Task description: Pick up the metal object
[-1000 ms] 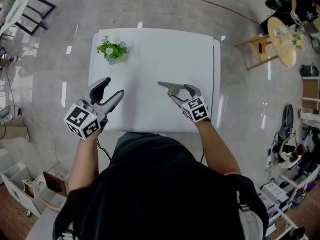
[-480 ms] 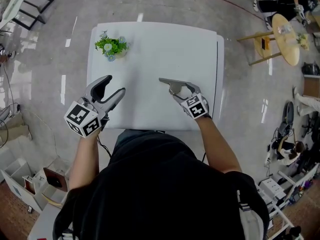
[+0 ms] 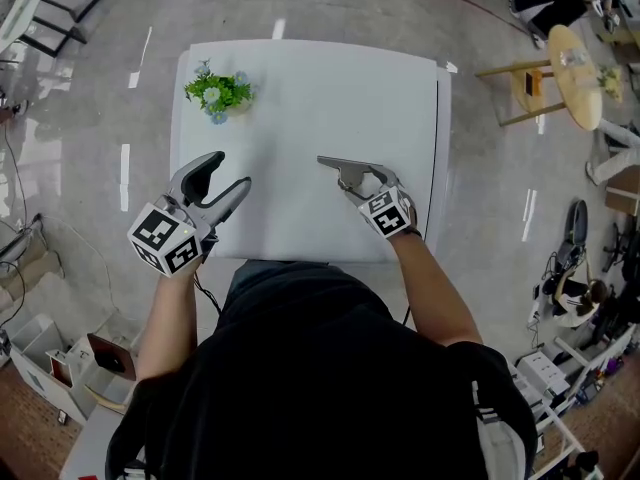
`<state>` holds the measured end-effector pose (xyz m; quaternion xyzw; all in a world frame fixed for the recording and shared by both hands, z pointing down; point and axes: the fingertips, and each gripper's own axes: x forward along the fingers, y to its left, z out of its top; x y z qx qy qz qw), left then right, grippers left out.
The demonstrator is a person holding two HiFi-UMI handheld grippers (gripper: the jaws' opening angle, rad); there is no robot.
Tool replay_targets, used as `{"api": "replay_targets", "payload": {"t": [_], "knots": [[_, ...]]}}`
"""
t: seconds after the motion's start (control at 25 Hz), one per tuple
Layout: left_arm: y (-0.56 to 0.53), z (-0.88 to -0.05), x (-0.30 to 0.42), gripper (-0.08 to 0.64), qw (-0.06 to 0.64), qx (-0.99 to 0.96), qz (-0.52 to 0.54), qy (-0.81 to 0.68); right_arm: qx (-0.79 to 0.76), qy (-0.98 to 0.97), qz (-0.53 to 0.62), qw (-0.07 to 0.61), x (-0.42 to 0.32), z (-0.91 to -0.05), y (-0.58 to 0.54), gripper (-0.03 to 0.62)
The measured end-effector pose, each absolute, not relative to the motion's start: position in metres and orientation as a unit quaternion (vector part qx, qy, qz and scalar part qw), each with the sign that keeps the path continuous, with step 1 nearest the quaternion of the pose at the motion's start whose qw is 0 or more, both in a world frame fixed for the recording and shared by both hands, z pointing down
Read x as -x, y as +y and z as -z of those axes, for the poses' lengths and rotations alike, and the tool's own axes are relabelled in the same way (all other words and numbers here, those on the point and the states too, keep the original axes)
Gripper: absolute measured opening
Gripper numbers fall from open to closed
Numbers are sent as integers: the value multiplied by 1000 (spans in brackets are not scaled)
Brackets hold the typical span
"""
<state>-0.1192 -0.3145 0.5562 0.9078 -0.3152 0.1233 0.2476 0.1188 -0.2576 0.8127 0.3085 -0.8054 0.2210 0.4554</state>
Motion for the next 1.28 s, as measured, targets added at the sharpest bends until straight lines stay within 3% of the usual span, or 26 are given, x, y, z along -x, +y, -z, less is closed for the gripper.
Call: {"api": "replay_targets", "payload": {"t": [0.56, 1.28], "knots": [[-316, -571, 120, 264, 260, -905, -127, -312, -299, -800, -177, 490, -120, -820, -259, 347], [-307, -580, 124, 264, 275, -901, -127, -309, -250, -795, -65, 549, -105, -822, -253, 222]]}}
